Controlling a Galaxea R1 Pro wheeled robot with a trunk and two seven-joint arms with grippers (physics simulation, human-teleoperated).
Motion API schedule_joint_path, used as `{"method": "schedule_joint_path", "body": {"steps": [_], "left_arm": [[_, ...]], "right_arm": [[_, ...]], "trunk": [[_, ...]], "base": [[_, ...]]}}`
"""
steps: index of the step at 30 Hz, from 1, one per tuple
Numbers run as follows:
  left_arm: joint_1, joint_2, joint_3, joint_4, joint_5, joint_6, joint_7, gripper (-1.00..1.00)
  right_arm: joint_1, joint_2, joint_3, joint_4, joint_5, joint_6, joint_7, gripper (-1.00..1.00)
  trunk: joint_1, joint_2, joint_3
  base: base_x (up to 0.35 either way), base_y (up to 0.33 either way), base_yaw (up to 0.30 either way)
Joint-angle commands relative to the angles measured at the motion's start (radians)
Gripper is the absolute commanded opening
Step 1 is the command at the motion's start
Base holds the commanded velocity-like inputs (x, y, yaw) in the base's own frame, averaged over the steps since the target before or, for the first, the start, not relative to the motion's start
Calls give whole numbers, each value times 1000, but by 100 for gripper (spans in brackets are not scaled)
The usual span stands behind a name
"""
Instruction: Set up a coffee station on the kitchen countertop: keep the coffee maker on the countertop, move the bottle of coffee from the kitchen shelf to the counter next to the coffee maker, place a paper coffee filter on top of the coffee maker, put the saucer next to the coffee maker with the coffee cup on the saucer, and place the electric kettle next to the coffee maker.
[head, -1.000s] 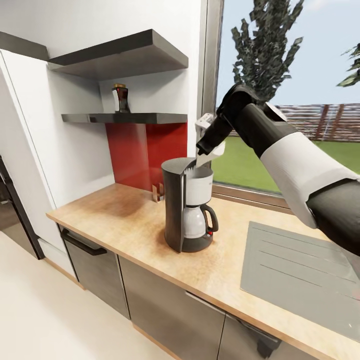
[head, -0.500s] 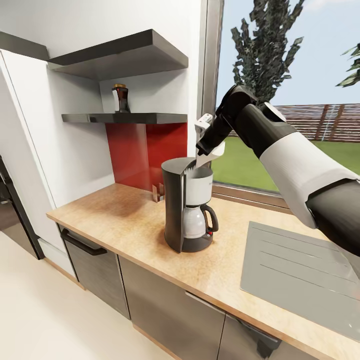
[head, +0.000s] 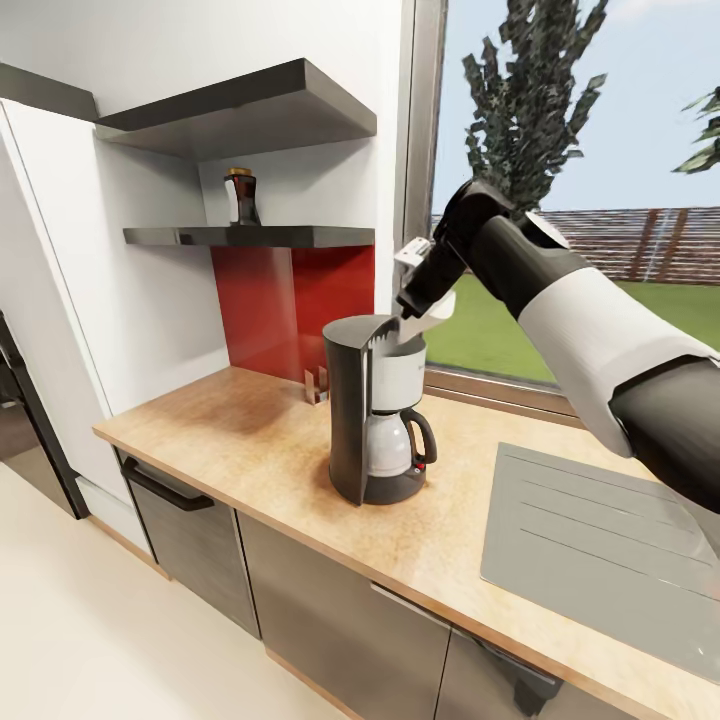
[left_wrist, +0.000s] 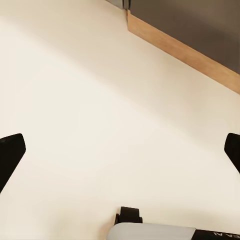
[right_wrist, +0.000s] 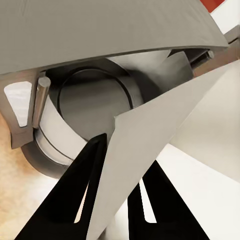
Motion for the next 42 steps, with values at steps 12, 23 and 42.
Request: {"method": "schedule_joint_path", "body": {"steps": [12,23,42], "left_arm": [[0,0,2,-1,-5,-2,-1,100],[0,0,2,-1,-5,-1,-1,100],[0,0,2,-1,-5,-1,-1,100]], "right_arm": [[-1,3,1,3,35,7,10,-100],[-1,3,2,4,36,7,10,-100],[-1,18,4,4,36,7,11,-100]], "trunk": [[0,-1,-1],[0,-1,-1],[31,-57,-26]], "base": [[0,0,0],[0,0,0],[0,0,0]]}}
